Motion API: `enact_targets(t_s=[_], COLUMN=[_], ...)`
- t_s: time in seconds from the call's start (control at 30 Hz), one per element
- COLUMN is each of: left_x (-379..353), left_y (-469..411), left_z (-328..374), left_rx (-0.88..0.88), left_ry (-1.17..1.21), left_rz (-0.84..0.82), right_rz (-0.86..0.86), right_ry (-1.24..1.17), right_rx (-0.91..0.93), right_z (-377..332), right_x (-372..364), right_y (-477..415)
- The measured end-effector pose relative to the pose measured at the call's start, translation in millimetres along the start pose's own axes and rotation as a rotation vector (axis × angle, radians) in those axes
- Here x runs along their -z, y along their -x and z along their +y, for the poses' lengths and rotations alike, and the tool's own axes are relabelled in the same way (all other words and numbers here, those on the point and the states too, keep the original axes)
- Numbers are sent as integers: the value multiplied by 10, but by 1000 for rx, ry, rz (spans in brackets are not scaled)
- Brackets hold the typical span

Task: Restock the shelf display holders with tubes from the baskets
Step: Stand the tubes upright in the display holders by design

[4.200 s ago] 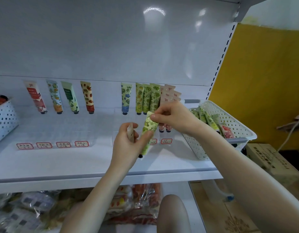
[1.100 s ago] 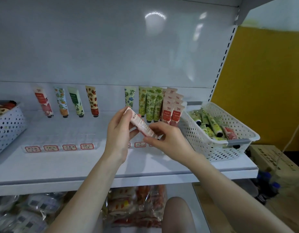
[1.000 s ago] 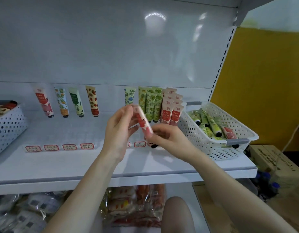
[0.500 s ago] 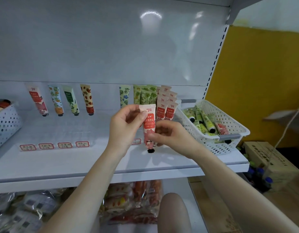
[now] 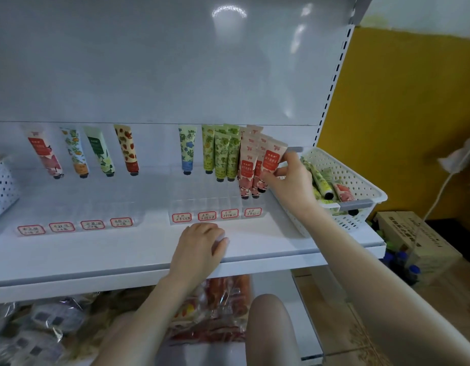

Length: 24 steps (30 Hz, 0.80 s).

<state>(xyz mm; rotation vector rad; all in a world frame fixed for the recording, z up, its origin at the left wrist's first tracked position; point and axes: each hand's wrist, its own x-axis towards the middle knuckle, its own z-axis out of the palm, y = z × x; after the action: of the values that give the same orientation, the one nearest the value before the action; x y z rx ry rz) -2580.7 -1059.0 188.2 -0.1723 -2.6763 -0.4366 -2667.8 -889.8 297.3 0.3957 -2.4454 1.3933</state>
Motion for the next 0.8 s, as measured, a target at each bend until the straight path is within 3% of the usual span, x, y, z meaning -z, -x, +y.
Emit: enact_targets(t_s=[0.8], left_x=[-70], left_y=[8], left_z=[-39], left_rx=[-27], left_ry=[37], left_rz=[81], right_rz=[-120], right_ry=[46], right_rx=[-80], right_z=[300], right_x=[-259], right_y=[67])
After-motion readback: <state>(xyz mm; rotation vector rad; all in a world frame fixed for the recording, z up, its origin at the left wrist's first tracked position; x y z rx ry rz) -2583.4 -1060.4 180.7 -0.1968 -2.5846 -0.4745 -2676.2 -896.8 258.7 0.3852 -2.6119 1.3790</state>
